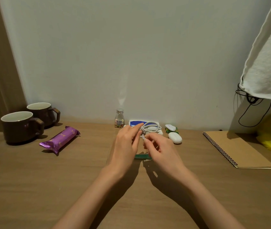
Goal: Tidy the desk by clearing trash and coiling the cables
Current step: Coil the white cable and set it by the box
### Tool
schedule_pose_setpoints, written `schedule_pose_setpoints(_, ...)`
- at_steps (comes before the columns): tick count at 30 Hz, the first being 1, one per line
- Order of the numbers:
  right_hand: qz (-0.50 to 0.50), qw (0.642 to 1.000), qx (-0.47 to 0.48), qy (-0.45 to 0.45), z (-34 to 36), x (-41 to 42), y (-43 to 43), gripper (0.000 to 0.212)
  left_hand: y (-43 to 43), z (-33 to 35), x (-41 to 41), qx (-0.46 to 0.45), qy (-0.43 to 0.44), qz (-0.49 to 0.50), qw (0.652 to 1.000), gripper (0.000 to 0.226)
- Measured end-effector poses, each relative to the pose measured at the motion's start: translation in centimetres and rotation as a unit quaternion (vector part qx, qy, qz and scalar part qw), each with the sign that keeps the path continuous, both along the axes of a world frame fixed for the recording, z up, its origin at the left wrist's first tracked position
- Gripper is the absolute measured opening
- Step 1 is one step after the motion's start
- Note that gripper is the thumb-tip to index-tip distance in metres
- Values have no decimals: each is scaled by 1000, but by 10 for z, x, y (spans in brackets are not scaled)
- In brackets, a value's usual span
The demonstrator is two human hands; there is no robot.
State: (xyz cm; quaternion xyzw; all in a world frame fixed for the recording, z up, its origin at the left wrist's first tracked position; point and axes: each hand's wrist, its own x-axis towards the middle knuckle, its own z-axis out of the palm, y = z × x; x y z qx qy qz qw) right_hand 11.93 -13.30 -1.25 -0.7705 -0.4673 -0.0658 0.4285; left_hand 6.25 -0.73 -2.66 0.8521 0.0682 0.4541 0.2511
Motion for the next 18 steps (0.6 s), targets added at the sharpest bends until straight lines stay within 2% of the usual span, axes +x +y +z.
schedule_pose_setpoints(3, -5, 1000, 9, -2, 3, 2, -3, 15, -1, 0, 2, -24, 12, -5, 1000, 34)
schedule_pose_setpoints(5, -4, 1000, 1, -16, 3, 3, -5, 14, 0, 1, 2, -123, 32, -21, 992, 31)
schedule_pose_setpoints(9, 7, 999, -20, -48, 0, 3, -2, 16, 7, 6, 3, -326, 39, -107, 939, 22)
schedule_pose_setpoints(12, 8, 997, -27, -65, -4, 6, 0, 15, 10, 10, 2, -450, 41, -164, 877, 21)
schedule_pose_setpoints(15, 8, 996, -41, -74, -6, 11, -2, 14, 13, 11, 3, -533, 40, -216, 817, 20)
schedule_pose_setpoints(16, 9, 997, -42, -71, -6, 12, -3, 14, 14, 12, 3, -565, 33, -236, 790, 18)
schedule_pose_setpoints(18, 10, 997, -41, -72, -4, 14, -4, 14, 17, 17, 3, -641, 18, -288, 711, 14)
